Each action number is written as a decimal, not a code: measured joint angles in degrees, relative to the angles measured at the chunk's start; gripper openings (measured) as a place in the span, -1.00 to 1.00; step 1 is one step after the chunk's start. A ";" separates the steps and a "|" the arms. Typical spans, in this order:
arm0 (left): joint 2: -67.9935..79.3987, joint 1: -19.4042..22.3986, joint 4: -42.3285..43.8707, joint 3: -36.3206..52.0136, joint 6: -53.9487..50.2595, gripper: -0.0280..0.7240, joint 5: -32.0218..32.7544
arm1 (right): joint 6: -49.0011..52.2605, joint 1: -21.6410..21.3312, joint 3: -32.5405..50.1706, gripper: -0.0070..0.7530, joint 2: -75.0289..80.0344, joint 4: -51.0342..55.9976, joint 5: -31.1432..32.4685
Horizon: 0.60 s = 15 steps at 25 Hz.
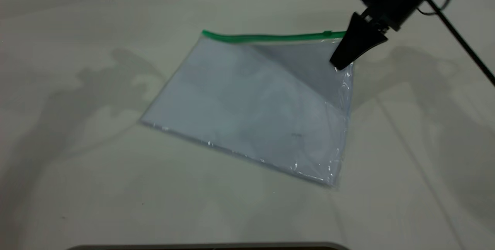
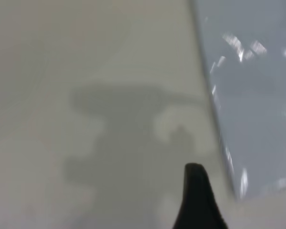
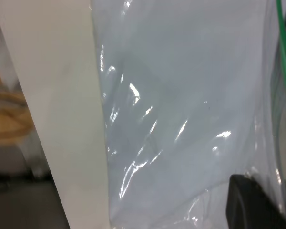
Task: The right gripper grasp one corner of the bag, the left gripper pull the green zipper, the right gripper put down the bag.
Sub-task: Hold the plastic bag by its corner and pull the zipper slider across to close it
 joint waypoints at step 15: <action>0.66 -0.29 -29.51 -0.07 43.56 0.58 -0.51 | 1.16 10.55 -2.31 -0.89 0.00 17.02 -2.35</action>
